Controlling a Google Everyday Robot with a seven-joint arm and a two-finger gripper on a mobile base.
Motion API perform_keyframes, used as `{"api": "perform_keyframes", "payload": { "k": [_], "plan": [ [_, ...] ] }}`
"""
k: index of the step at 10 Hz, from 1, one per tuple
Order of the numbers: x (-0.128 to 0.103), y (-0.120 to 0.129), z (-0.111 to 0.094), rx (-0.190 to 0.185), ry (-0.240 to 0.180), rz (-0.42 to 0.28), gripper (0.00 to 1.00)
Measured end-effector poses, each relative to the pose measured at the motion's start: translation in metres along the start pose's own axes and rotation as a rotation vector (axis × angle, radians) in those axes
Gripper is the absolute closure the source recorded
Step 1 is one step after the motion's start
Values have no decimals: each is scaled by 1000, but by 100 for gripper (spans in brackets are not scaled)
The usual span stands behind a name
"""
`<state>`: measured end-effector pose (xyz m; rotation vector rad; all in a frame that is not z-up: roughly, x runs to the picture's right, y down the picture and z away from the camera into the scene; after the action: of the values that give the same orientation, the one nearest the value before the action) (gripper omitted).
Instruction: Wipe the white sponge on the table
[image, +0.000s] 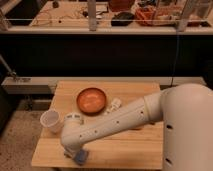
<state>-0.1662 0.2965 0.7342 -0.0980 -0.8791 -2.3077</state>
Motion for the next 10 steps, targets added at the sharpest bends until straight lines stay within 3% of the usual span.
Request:
{"api": "perform_keyframes", "payload": {
  "k": [3,5,8,10],
  "plan": [
    [39,31,2,35,7,27,73],
    [50,60,2,48,13,82,76],
    [37,88,0,48,24,176,99],
    [14,104,-3,23,16,210,100]
  ]
}}
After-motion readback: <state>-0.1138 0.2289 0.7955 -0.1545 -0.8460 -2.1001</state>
